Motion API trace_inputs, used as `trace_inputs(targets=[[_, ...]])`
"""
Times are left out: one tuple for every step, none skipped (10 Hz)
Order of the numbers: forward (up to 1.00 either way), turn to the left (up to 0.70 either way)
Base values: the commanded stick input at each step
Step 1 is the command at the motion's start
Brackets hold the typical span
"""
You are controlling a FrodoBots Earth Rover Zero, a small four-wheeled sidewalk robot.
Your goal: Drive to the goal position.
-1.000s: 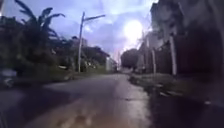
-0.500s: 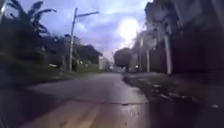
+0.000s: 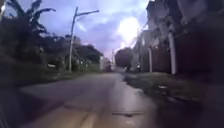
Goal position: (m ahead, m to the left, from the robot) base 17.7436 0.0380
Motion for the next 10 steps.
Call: trace_inputs(targets=[[0.7, 0.0], [0.7, 0.0], [0.7, 0.0], [0.7, 0.0], [0.7, 0.0], [0.7, 0.0], [0.7, 0.0], [0.7, 0.0], [0.7, 0.0], [0.7, 0.0]])
